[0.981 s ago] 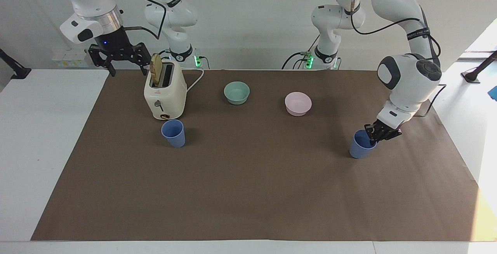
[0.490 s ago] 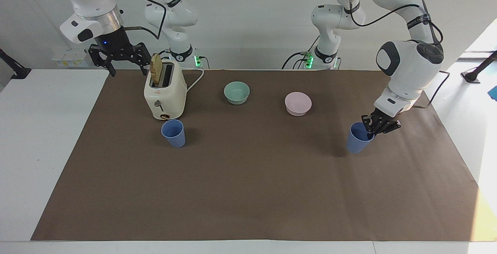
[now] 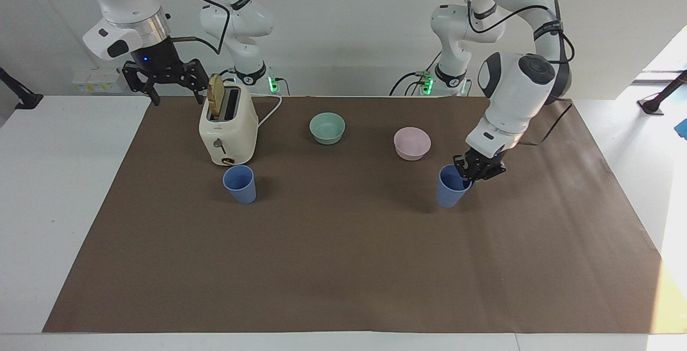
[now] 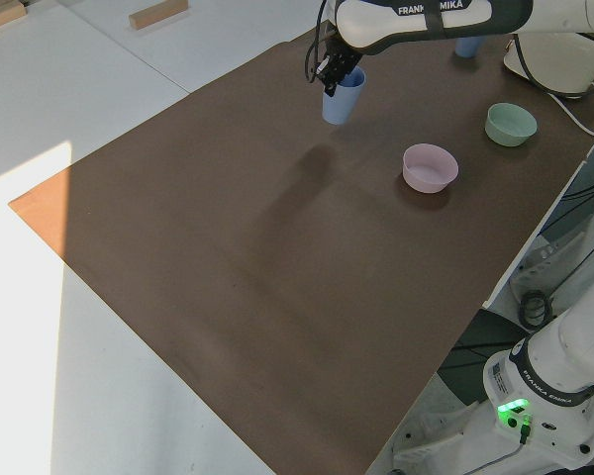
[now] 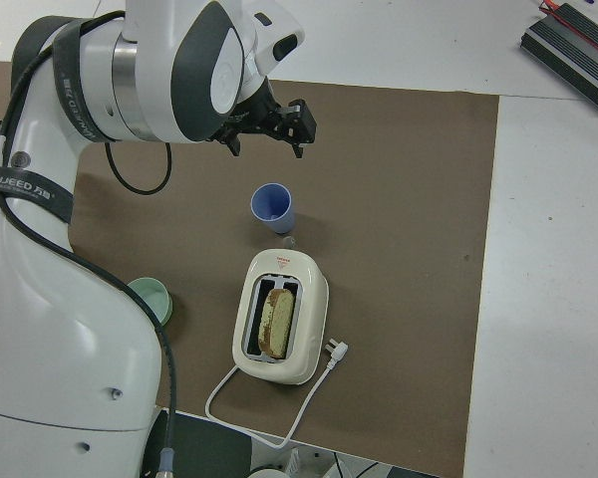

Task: Stack blue cups with both arms
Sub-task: 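Carry the blue cup toward the table center and set it down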

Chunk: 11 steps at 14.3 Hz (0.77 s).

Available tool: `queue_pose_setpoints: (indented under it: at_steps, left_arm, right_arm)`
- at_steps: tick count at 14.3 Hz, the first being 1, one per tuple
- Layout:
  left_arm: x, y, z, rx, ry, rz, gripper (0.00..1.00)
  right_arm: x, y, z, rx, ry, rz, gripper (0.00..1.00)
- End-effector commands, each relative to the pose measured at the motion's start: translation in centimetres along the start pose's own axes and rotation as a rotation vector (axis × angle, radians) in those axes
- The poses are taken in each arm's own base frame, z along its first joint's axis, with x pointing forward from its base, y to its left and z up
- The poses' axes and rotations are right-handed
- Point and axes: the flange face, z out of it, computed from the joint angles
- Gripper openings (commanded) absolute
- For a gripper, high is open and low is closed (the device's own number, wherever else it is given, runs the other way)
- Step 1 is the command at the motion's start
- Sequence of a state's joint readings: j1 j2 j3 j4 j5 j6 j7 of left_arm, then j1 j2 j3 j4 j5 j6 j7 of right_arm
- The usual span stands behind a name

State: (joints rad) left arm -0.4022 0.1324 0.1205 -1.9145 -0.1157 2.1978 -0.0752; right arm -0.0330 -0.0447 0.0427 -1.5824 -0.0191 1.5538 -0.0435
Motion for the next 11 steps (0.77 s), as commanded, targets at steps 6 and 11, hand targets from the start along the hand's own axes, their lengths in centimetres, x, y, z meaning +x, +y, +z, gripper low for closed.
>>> queue_pose_setpoints:
  at_steps: [6, 11]
  left_arm:
    - [-2.2, 12.2, 5.7, -0.031, 0.022, -0.086, 0.0]
    - [-3.8, 14.2, 6.6, -0.027, -0.008, -0.079, 0.0]
  right_arm:
    - [-0.7, 0.3, 0.0, 0.006, 0.018, -0.007, 1.0]
    - [-0.7, 0.3, 0.0, 0.006, 0.018, -0.007, 1.0]
